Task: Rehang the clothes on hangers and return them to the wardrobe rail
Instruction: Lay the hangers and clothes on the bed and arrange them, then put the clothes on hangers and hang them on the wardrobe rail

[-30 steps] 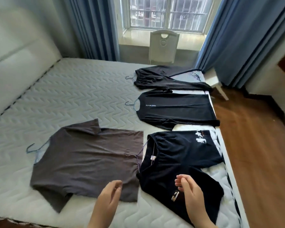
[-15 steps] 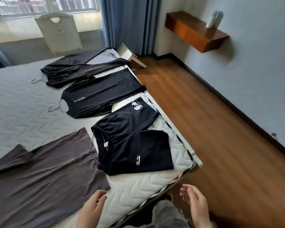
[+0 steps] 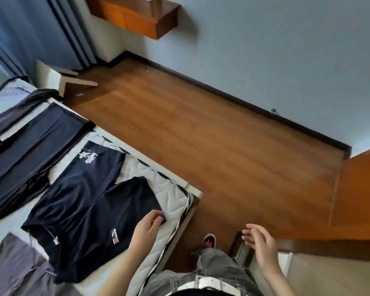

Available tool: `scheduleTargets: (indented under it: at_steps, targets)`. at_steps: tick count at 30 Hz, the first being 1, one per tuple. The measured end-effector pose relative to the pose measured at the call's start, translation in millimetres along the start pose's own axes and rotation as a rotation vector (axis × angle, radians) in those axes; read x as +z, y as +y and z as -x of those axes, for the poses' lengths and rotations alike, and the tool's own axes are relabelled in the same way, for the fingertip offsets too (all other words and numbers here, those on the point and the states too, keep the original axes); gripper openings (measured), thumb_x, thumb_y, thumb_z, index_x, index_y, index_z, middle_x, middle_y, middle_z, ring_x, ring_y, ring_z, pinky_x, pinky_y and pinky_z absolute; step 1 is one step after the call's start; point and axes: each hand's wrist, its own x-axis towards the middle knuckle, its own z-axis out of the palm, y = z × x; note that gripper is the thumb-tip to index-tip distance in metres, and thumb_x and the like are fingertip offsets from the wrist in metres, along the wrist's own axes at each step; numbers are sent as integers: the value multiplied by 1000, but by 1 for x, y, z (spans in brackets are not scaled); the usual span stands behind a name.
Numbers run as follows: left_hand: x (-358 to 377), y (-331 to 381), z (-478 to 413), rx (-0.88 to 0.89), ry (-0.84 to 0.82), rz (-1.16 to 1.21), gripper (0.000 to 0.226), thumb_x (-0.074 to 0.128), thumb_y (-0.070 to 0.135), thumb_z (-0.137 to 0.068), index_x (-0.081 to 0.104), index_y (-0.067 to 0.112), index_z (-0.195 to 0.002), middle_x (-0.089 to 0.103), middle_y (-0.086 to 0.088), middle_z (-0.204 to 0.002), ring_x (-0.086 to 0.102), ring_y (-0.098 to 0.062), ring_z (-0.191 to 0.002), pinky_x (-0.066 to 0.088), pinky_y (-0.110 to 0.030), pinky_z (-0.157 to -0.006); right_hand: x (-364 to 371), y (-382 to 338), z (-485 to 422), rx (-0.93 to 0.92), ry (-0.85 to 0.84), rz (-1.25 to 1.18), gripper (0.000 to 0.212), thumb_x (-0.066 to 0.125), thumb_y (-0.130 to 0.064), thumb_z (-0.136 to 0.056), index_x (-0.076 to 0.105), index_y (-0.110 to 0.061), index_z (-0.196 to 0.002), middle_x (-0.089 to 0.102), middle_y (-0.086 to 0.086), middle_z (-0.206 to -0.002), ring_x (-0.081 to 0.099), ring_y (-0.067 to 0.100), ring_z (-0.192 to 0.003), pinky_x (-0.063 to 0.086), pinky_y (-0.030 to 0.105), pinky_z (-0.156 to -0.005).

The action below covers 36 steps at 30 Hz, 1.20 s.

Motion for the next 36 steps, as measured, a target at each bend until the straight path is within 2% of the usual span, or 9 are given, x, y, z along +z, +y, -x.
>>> scheduleTargets:
  at_steps: [3, 9, 15, 20, 23, 26, 28, 30, 36]
  targets:
    - [29, 47, -29, -33, -40, 27, 17, 49, 19, -98, 65, 26, -99, 71, 5, -90, 64, -4, -87, 48, -22, -75, -17, -40, -49, -42, -16, -19, 23, 44, -10, -101, 66, -5, -98, 69, 22, -92, 66, 33, -82, 54, 36, -72]
    - [53, 98, -75, -103, 34, 43, 18, 50, 21, -97, 63, 33, -92, 71, -2, -87, 66, -14, -85, 49, -28, -76, -6, -133, -161, -85, -80, -76, 24, 44, -11, -101, 66, -4, -96, 69, 19, -89, 67, 29, -80, 55, 34, -70]
    - [70, 119, -150, -251, 160, 98, 18, 52, 20, -96, 65, 32, -90, 72, -3, -85, 66, -18, -88, 50, -37, -82, 32, -220, -289, -104, -268, -19, 26, 43, -11, -100, 67, 0, -98, 70, 21, -89, 67, 29, -79, 54, 41, -74]
    - [92, 170, -269, -290, 193, 164, 18, 45, 23, -100, 62, 27, -99, 70, 2, -95, 64, -18, -94, 48, -38, -84, 39, -276, -395, -114, -361, 124, 25, 44, -11, -100, 67, 1, -98, 69, 23, -91, 66, 29, -79, 53, 36, -71]
    - [100, 232, -350, -224, 180, 157, 16, 45, 26, -101, 61, 27, -104, 68, 5, -98, 63, -14, -93, 49, -33, -81, 29, -321, -453, -130, -356, 196, 25, 45, -12, -100, 68, -2, -97, 70, 20, -89, 67, 32, -81, 55, 39, -73]
    - [93, 304, -426, -135, 183, 178, 15, 47, 25, -100, 59, 34, -98, 66, 11, -98, 63, -9, -95, 51, -27, -81, 21, -370, -509, -145, -343, 245, 25, 45, -11, -100, 67, -1, -96, 70, 22, -89, 68, 37, -84, 55, 42, -75]
    - [82, 346, -472, -74, 182, 171, 18, 47, 26, -100, 56, 40, -94, 65, 15, -96, 63, -6, -94, 53, -28, -82, 19, -397, -544, -145, -322, 264, 25, 46, -10, -100, 68, -1, -95, 70, 21, -87, 68, 38, -84, 56, 46, -77]
    - [73, 380, -517, -47, 185, 190, 16, 46, 28, -100, 60, 35, -100, 66, 13, -97, 63, -8, -92, 54, -33, -82, 24, -425, -582, -132, -309, 265, 25, 46, -10, -100, 68, -1, -95, 71, 21, -87, 69, 37, -83, 57, 48, -79]
    - [46, 425, -656, -129, 298, 250, 20, 44, 23, -98, 64, 26, -103, 68, 9, -97, 64, -13, -88, 52, -34, -80, 121, -513, -713, -178, -443, 363, 24, 46, -9, -99, 69, -3, -94, 73, 14, -83, 70, 34, -81, 58, 45, -77]
